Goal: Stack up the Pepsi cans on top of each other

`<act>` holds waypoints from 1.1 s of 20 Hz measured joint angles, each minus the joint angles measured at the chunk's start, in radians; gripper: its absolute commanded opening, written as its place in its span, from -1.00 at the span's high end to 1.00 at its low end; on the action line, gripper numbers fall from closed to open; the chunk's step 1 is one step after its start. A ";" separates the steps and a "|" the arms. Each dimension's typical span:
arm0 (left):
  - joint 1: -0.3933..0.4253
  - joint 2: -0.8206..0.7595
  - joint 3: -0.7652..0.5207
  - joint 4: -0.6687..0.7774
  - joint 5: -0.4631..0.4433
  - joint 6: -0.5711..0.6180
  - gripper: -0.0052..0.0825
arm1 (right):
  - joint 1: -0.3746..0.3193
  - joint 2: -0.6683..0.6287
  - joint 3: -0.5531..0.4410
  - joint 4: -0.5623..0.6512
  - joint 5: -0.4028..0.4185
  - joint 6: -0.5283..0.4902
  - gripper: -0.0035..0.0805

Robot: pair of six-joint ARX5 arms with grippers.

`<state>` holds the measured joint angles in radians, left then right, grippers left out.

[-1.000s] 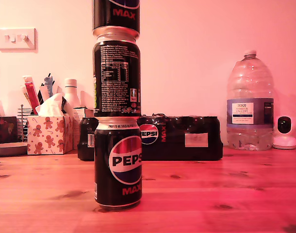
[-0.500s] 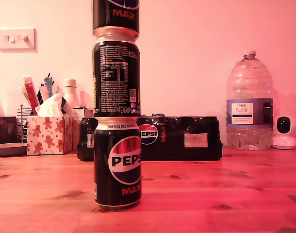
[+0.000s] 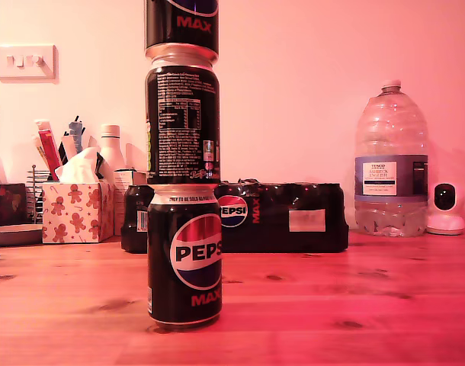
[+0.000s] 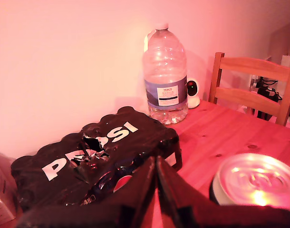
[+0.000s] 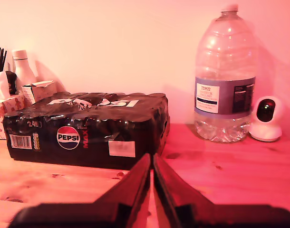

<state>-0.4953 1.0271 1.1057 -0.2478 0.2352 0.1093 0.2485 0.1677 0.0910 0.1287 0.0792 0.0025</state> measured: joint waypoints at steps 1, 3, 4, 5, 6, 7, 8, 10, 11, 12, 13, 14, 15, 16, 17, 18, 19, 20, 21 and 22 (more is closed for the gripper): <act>0.004 -0.024 -0.025 0.000 0.000 -0.001 0.91 | 0.000 -0.017 0.000 -0.005 0.000 0.000 0.95; 0.014 -0.094 -0.102 -0.005 0.001 -0.006 0.91 | 0.000 -0.032 0.000 -0.019 0.000 0.000 0.95; 0.015 -0.132 -0.141 -0.008 0.000 -0.012 0.91 | 0.000 -0.032 0.000 -0.037 0.000 0.000 0.95; 0.015 -0.164 -0.172 -0.011 0.000 -0.026 0.91 | 0.000 -0.032 0.000 -0.058 0.000 0.000 0.95; 0.018 -0.203 -0.198 -0.010 0.000 -0.042 0.91 | 0.000 -0.032 0.000 -0.084 0.000 0.000 0.95; 0.018 -0.241 -0.226 -0.010 0.000 -0.050 0.92 | 0.000 -0.032 0.000 -0.112 0.000 0.000 0.95; 0.018 -0.283 -0.255 -0.007 -0.001 -0.064 0.92 | 0.000 -0.032 0.000 -0.139 0.000 0.000 0.95; 0.018 -0.389 -0.329 -0.003 -0.003 -0.093 0.92 | 0.000 -0.032 0.000 -0.193 0.000 0.000 0.95; 0.018 -0.445 -0.377 0.002 -0.006 -0.112 0.92 | 0.000 -0.032 0.000 -0.216 0.000 0.000 0.95; 0.018 -0.499 -0.426 0.003 -0.011 -0.131 0.92 | 0.000 -0.032 0.000 -0.237 0.000 0.000 0.95; 0.018 -0.550 -0.475 0.002 -0.018 -0.152 0.92 | 0.000 -0.032 0.000 -0.260 0.000 0.000 0.95; 0.018 -0.607 -0.523 0.001 -0.023 -0.176 0.92 | 0.000 -0.032 0.000 -0.283 0.000 0.000 0.95; 0.018 -0.652 -0.565 0.000 -0.027 -0.192 0.92 | 0.000 -0.032 0.000 -0.308 0.000 0.000 0.95; 0.018 -0.695 -0.603 -0.001 -0.029 -0.209 0.92 | 0.000 -0.032 0.000 -0.335 0.000 0.000 0.95; 0.018 -0.738 -0.638 -0.003 -0.030 -0.222 0.92 | 0.000 -0.032 0.000 -0.362 0.000 0.000 0.95; 0.018 -0.776 -0.665 -0.010 -0.031 -0.231 0.92 | 0.000 -0.032 0.000 -0.390 0.000 0.000 0.95; 0.018 -0.809 -0.683 -0.030 -0.031 -0.234 0.92 | 0.000 -0.032 0.000 -0.416 0.000 0.000 0.95; 0.018 -0.834 -0.691 -0.056 -0.032 -0.235 0.92 | 0.000 -0.032 0.000 -0.442 0.000 0.000 0.95; 0.018 -0.850 -0.693 -0.078 -0.032 -0.235 0.92 | 0.000 -0.032 0.000 -0.468 0.000 0.000 0.95; 0.018 -0.860 -0.693 -0.082 -0.032 -0.235 0.92 | 0.000 -0.032 0.000 -0.491 0.000 0.000 0.95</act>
<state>-0.4770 0.1669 0.4129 -0.3302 0.2035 -0.1257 0.2485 0.1352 0.0914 -0.3618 0.0795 0.0025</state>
